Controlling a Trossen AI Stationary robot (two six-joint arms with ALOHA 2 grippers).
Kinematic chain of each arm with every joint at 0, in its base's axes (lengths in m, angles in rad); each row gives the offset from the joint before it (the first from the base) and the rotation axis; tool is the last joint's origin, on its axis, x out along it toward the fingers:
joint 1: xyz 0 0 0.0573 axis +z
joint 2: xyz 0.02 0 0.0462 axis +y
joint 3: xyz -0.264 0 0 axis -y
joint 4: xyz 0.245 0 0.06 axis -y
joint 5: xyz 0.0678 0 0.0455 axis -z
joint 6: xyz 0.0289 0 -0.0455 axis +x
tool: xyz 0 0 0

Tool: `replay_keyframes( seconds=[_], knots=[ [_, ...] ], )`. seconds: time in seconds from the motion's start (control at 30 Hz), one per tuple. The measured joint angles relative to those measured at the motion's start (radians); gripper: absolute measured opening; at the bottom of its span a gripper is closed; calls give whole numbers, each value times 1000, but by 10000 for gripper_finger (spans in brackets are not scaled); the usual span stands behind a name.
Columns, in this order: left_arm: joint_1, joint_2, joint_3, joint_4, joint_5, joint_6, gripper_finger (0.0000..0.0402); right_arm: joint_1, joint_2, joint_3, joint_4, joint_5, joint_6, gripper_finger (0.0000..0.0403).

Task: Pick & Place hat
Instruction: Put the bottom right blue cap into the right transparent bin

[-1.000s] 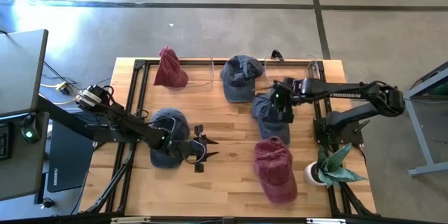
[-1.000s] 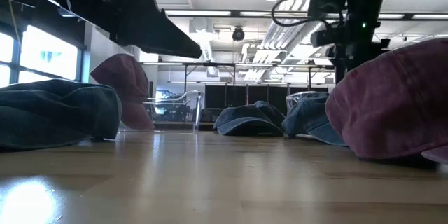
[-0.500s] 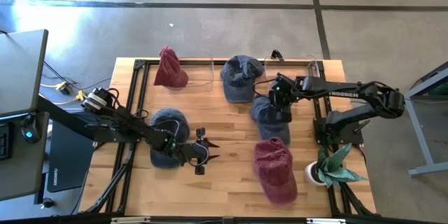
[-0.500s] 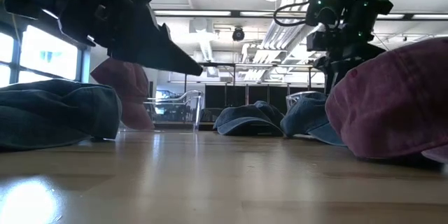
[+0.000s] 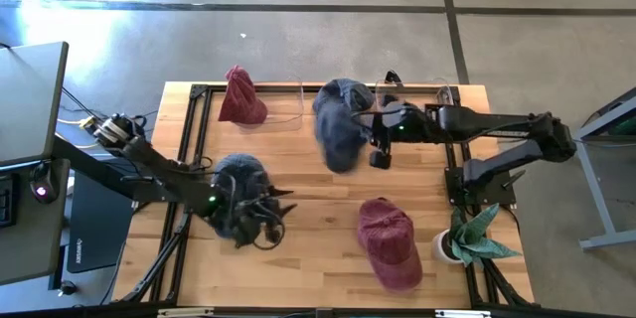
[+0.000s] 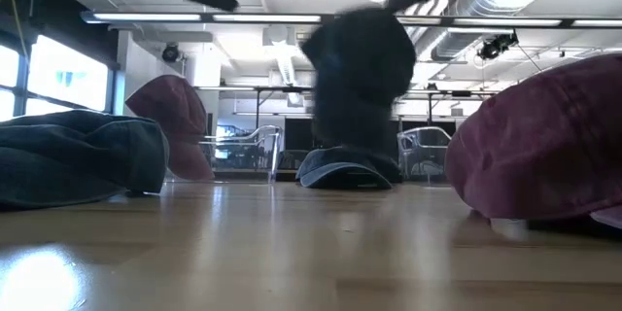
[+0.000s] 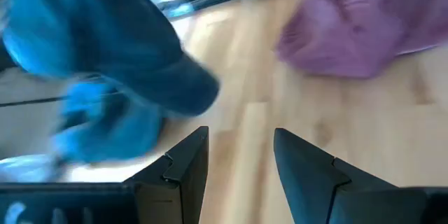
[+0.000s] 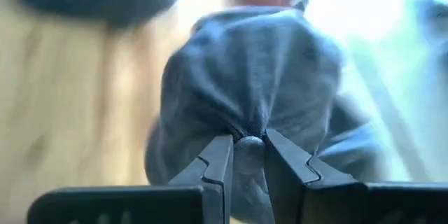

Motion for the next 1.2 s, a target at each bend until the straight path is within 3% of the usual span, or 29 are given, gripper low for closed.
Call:
replay_keyframes(
  seconds=[0.1, 0.2, 0.43, 0.53, 0.73, 0.83, 1.07, 1.13, 1.2],
  knots=[
    [-78, -17, 63, -188, -118, -100, 156, 71, 23, 25, 63, 61, -6, 53],
    [-152, -18, 81, -217, -172, -115, 156, 161, 120, 24, 67, 38, 37, 53],
    [-226, 13, 80, -179, -72, -61, 156, 350, 507, 20, 275, -30, 23, 56],
    [-241, 31, 79, -177, -45, -54, 156, 399, 597, 20, 313, -61, -44, 55],
    [-247, 40, 79, -184, -27, -45, 156, 410, 595, 52, 264, -121, -67, 56],
    [-247, 40, 79, -185, -27, -45, 156, 402, 592, 61, 324, -142, -30, 73],
    [-239, 40, 79, -121, -2, -33, 156, 385, 641, 60, 405, -415, 81, 155],
    [-216, 51, 79, -71, 67, -7, 156, 379, 631, 62, 388, -475, 120, 187],
    [-178, 74, 79, -22, 169, 22, 156, 377, 615, 75, 332, -463, 172, 214]
  ],
)
